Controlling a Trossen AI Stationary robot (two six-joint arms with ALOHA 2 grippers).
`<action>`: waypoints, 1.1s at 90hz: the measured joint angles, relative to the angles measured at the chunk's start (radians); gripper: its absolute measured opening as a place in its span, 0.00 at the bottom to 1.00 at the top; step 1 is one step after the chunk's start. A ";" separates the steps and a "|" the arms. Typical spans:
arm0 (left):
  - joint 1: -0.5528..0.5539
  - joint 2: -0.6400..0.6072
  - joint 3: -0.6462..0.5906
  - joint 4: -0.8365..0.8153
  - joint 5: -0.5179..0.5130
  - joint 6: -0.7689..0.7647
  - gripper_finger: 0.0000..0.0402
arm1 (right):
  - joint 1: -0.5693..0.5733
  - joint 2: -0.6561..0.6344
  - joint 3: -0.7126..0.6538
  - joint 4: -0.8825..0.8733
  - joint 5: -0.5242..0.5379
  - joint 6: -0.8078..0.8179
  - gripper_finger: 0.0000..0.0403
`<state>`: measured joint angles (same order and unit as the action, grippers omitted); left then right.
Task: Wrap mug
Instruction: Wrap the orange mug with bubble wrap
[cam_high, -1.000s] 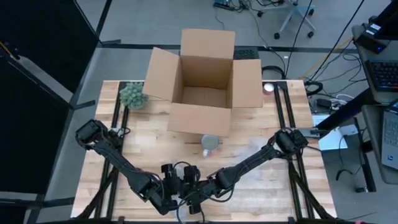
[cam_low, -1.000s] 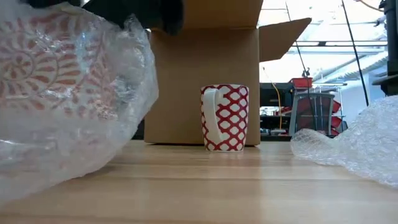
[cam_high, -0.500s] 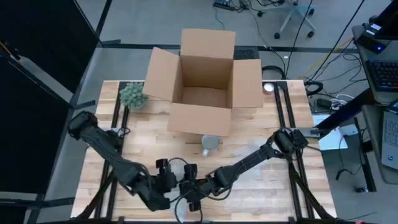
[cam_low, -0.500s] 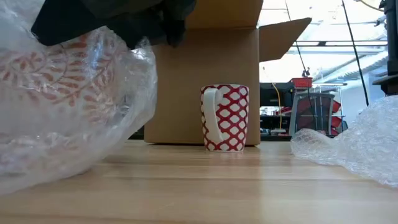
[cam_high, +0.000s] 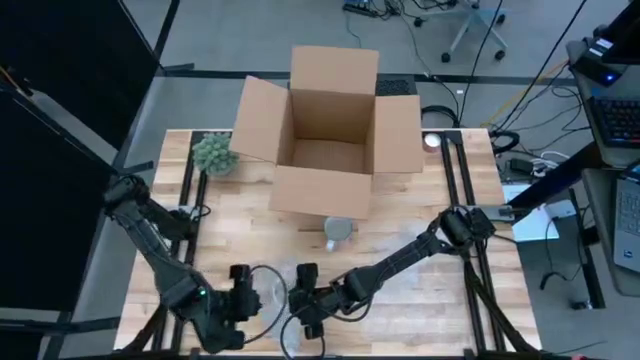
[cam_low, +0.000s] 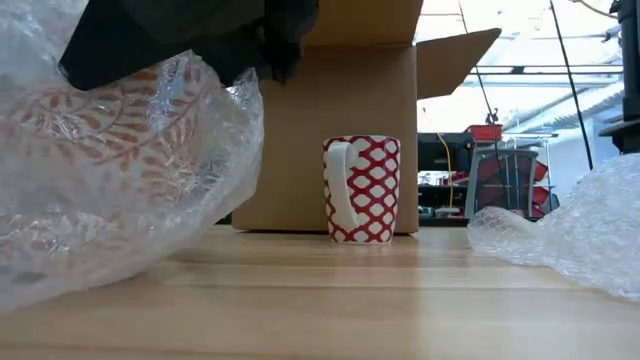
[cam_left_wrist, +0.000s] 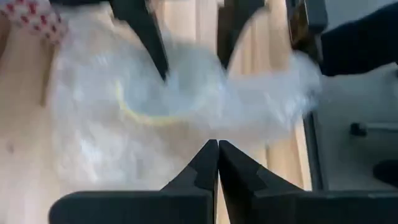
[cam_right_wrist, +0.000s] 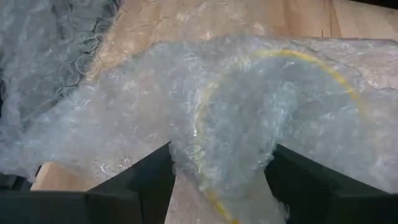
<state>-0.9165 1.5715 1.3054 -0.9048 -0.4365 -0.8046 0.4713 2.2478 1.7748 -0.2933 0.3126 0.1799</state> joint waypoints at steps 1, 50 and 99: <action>-0.004 0.000 -0.004 0.003 -0.002 -0.004 0.00 | 0.000 0.000 0.000 0.000 0.000 0.000 0.54; 0.075 0.063 -0.096 0.330 -0.010 0.274 0.00 | 0.000 0.000 0.000 0.003 0.003 0.015 0.54; 0.164 0.100 -0.086 0.312 0.044 0.473 0.39 | -0.001 0.000 0.000 -0.005 0.003 0.016 0.54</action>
<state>-0.7522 1.6720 1.2190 -0.5926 -0.3923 -0.3314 0.4706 2.2478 1.7748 -0.2983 0.3161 0.1955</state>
